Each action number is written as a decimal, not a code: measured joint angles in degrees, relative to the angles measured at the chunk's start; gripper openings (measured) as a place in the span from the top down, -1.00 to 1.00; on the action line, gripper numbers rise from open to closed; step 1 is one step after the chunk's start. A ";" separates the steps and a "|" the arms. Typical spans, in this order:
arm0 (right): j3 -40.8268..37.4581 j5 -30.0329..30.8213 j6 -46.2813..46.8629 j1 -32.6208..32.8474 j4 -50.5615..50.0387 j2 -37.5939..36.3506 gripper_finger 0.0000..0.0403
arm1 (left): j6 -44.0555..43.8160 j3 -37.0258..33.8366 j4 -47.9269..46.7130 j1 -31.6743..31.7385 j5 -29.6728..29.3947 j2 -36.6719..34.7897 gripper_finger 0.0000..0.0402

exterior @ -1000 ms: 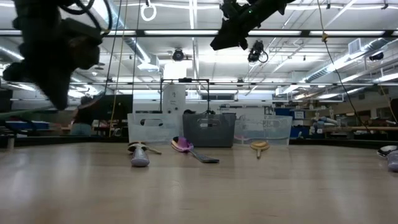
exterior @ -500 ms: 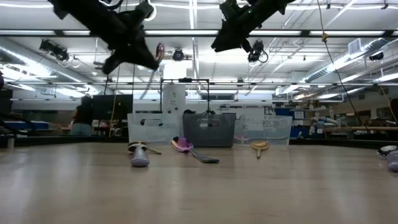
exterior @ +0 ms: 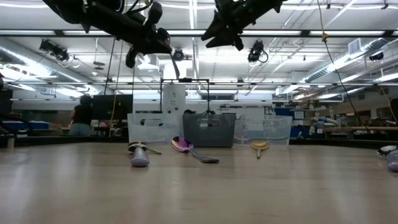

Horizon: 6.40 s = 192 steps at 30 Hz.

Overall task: Sort silverware by color (type)
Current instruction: Put the left blue spoon into the right transparent bin, then put the bottom left gold spoon into the black bin

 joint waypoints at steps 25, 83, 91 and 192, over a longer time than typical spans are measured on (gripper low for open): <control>-0.02 19.61 -3.25 2.02 1.57 0.00 0.05 | 4.45 24.72 -0.42 0.21 0.72 18.70 0.92; -16.39 7.77 11.30 -6.83 -17.54 0.00 0.91 | 7.18 24.71 -33.46 1.65 7.96 18.28 0.36; -21.46 7.26 10.90 -10.05 -15.76 0.02 0.91 | 7.46 24.71 -34.69 1.63 7.96 17.47 0.36; -11.02 3.64 6.86 -13.24 -15.62 -0.09 -0.10 | 7.80 24.75 -75.86 -2.10 11.93 12.71 0.36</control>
